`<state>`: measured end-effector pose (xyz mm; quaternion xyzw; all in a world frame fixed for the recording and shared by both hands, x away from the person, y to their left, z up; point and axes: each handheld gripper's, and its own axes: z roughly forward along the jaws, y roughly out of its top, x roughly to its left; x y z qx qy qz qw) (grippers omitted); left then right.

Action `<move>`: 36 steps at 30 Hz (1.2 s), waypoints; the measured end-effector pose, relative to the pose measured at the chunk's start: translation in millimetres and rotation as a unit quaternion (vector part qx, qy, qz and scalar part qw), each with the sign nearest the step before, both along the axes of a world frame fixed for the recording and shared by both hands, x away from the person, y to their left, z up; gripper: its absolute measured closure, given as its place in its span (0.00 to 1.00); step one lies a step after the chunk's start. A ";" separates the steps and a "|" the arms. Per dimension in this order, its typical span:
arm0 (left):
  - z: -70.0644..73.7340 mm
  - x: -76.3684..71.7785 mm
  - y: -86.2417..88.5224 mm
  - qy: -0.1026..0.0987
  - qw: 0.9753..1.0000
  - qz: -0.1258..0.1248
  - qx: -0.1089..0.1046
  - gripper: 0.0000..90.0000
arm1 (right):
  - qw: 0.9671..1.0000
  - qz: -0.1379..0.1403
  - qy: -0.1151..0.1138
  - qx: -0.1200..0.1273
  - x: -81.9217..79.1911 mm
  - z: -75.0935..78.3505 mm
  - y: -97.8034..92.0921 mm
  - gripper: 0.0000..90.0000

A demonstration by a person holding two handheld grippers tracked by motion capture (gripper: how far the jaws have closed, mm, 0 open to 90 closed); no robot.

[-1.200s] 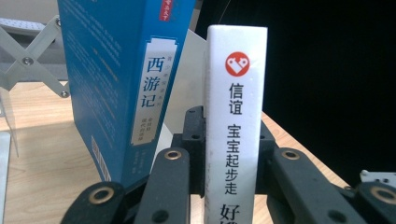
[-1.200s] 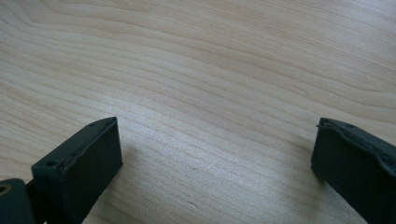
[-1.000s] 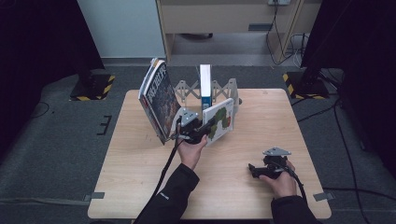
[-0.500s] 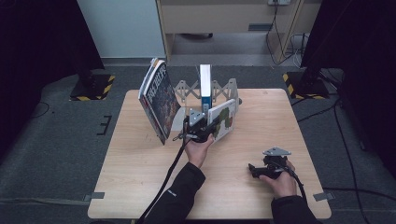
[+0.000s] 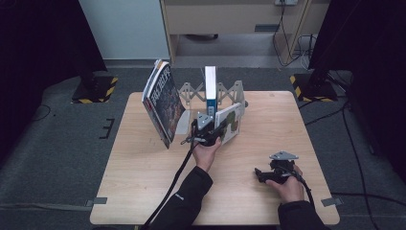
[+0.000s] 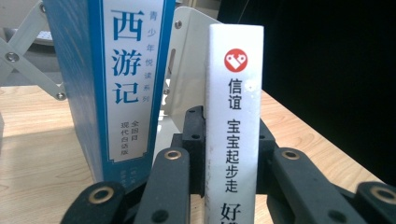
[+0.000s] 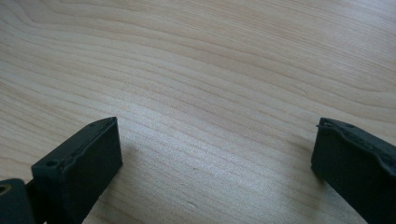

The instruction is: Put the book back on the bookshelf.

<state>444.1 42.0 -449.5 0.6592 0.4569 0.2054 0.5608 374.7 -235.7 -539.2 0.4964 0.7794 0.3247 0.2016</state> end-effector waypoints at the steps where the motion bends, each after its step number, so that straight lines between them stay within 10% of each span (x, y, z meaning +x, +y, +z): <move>1: -0.7 0.6 -0.2 0.000 1.000 0.001 0.000 0.83 | 1.000 0.000 0.000 0.000 0.0 0.0 0.0 0.02; 16: -8.2 5.2 -2.0 -0.006 1.000 0.006 0.000 0.82 | 1.000 0.000 0.000 0.000 0.0 0.0 0.1 0.02; 36: -29.8 -23.3 12.3 0.020 0.999 -0.023 0.029 0.82 | 1.000 0.000 0.000 0.000 0.0 0.0 0.0 0.02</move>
